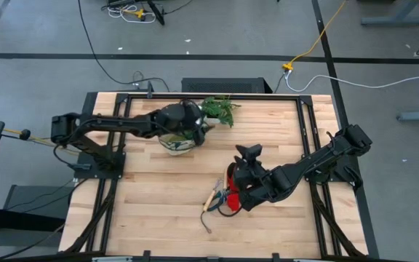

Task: Pick & Place Garden tools in Gardening bag
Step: Put the left brown hand rake into the gardening bag

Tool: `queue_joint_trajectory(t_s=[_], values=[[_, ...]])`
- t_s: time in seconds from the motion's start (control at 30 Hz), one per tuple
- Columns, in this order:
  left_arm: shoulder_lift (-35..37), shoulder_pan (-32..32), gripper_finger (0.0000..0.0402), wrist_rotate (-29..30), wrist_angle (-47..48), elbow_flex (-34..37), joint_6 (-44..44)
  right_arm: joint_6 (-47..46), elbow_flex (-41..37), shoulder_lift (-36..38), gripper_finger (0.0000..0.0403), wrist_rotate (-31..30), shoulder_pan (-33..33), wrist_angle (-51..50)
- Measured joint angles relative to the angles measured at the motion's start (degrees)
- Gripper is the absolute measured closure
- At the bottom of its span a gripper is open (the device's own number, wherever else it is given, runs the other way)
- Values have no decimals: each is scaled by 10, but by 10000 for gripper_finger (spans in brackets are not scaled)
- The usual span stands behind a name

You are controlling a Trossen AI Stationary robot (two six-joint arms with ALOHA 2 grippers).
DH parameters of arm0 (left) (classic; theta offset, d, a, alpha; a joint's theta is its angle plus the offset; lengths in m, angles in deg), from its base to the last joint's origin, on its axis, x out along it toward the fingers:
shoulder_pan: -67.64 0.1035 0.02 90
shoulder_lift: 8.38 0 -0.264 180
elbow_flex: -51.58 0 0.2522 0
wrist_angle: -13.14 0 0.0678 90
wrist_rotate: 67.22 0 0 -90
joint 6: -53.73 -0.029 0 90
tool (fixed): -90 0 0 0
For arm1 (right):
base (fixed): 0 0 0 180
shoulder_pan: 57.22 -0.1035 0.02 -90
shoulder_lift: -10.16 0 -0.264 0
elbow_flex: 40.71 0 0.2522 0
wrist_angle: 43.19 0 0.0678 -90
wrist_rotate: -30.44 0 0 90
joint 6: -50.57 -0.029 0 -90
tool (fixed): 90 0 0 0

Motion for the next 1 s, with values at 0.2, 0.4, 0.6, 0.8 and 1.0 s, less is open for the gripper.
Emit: queue_joint_trajectory(t_s=[0.2, 0.4, 0.6, 0.8, 1.0], values=[[2, -61, 111, -85, 162, -61, 70, -33, 0, 0, 142, 42, 0, -5], [2, -125, 111, -157, 262, -106, 183, -29, 0, 0, 142, 38, 0, -4], [-15, -189, 111, -138, 283, -110, 247, -30, 0, 0, 142, 22, 0, -4], [-60, -236, 111, -96, 284, -109, 327, -30, 0, 0, 142, 3, 0, -3], [-103, -260, 111, -106, 278, -109, 424, -43, 0, 0, 142, -3, 0, -3]])
